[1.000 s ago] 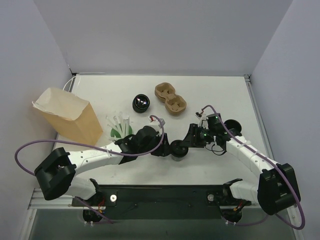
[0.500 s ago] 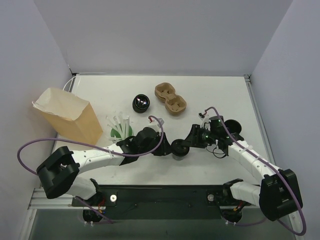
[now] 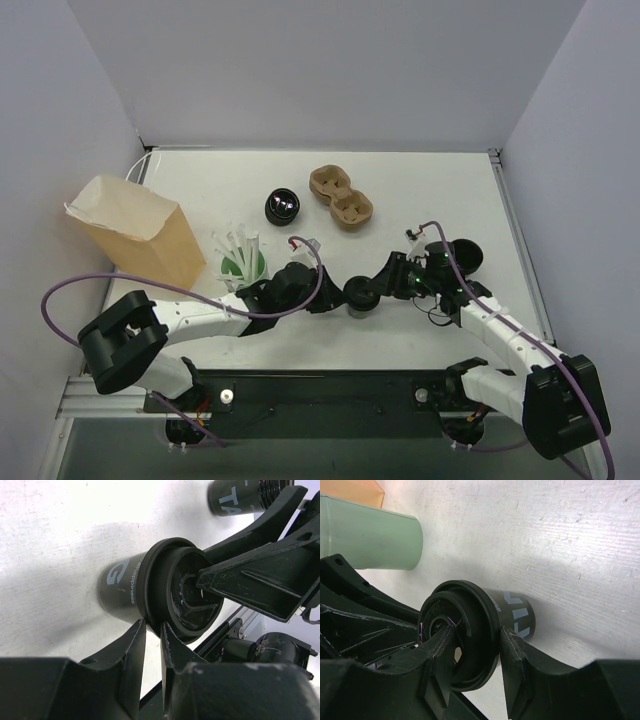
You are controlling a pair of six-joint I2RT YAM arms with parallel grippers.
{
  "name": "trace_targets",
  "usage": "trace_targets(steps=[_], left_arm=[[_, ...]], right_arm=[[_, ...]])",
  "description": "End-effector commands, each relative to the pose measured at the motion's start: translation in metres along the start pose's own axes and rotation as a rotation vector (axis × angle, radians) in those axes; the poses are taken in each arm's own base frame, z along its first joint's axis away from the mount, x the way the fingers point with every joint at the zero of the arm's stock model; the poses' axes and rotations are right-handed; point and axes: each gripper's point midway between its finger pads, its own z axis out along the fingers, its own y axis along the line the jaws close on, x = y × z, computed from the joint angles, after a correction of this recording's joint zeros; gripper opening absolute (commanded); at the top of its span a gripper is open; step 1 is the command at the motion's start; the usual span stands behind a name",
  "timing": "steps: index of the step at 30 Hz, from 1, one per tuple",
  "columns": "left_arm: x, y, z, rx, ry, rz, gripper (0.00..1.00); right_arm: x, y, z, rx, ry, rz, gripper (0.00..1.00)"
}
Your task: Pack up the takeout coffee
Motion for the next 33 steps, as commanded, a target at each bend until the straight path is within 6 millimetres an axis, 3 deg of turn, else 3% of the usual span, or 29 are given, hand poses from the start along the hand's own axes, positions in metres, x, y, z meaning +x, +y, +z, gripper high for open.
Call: trace_targets(steps=[1,6,11,16,24,28,33], left_arm=[[0.055,0.09,-0.005,-0.31,0.13,0.075,0.22],[0.073,0.095,-0.005,-0.31,0.151,0.069,0.21],[0.067,0.076,-0.003,-0.263,0.147,0.076,0.22],[0.046,0.046,-0.012,-0.217,0.118,0.099,0.35],[-0.008,-0.01,-0.027,-0.133,0.049,0.172,0.51],[-0.027,-0.014,-0.029,-0.114,0.048,0.229,0.56],[-0.03,-0.027,-0.025,-0.001,0.09,0.269,0.62]], right_arm=[[0.069,-0.053,-0.007,0.202,0.174,0.101,0.37],[0.073,-0.056,-0.008,0.207,0.155,0.111,0.36],[0.073,-0.055,-0.009,0.201,0.152,0.103,0.36],[0.063,-0.049,-0.009,0.171,0.124,0.059,0.36],[0.058,-0.041,-0.011,0.142,0.136,0.022,0.35],[0.055,-0.032,-0.01,0.098,0.146,-0.019,0.35],[0.05,-0.024,-0.011,0.072,0.143,-0.064,0.35]])
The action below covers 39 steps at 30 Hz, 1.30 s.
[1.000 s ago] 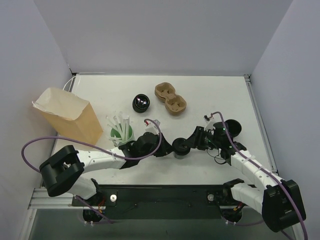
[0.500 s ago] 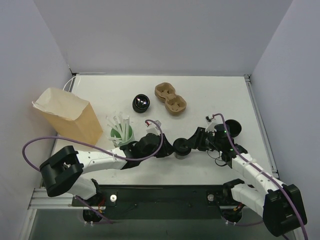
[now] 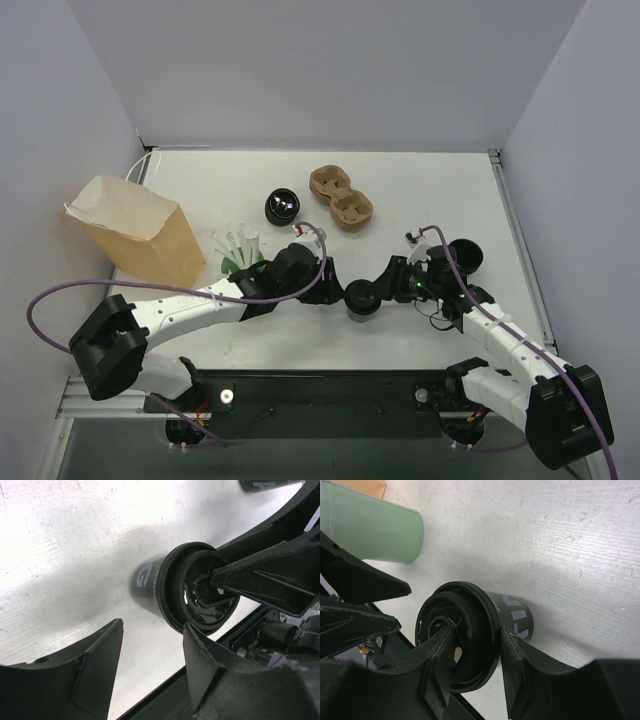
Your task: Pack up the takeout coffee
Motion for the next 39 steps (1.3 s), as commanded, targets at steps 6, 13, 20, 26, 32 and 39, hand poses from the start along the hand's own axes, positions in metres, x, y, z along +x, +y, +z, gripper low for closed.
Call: trace_targets(steps=[6,13,20,26,32,39], left_arm=[[-0.014,-0.04,0.005,0.292,0.036,0.112,0.64],[-0.004,-0.045,0.023,0.376,0.073,0.137,0.7],[0.016,-0.023,0.035,0.329,0.107,0.117,0.68],[0.032,-0.015,0.039,0.328,0.131,0.094,0.58],[0.052,0.014,0.048,0.191,0.138,0.061,0.45],[0.065,0.023,0.048,0.12,0.107,0.049,0.42]], right_arm=[[0.042,-0.011,-0.004,0.033,0.175,-0.108,0.35],[0.037,-0.006,-0.004,0.028,0.161,-0.165,0.34],[0.037,-0.007,-0.004,0.029,0.154,-0.18,0.33],[0.032,-0.007,-0.003,0.037,0.146,-0.188,0.33],[0.007,0.009,-0.01,0.046,0.095,-0.162,0.4],[-0.018,0.018,-0.024,0.102,0.053,-0.113,0.55]])
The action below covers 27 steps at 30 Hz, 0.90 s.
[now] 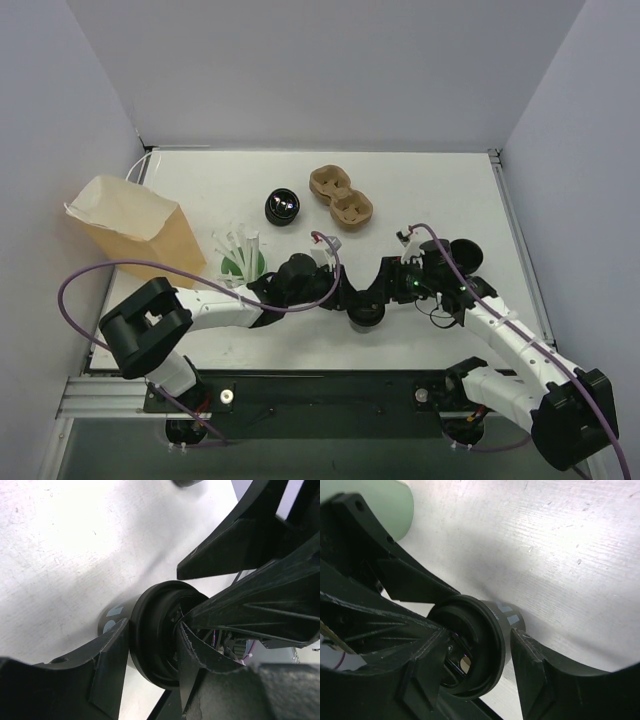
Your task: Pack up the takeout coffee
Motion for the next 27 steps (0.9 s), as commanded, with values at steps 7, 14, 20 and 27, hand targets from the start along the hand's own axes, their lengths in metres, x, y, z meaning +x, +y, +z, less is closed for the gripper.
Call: trace_targets(steps=[7,14,20,27], left_arm=[[0.058,0.05,-0.011,-0.255,0.092,0.01,0.4],[0.061,0.056,-0.016,-0.308,0.048,0.002,0.39],[0.059,0.054,-0.019,-0.312,0.026,-0.002,0.39],[0.064,0.053,-0.018,-0.328,0.028,-0.003,0.39]], right_arm=[[-0.033,-0.011,-0.031,0.207,-0.041,0.135,0.57],[-0.011,-0.018,-0.058,0.293,-0.084,0.309,0.53],[0.014,-0.012,-0.059,0.21,-0.132,0.414,0.47],[0.016,-0.002,-0.043,0.06,-0.216,0.494,0.42]])
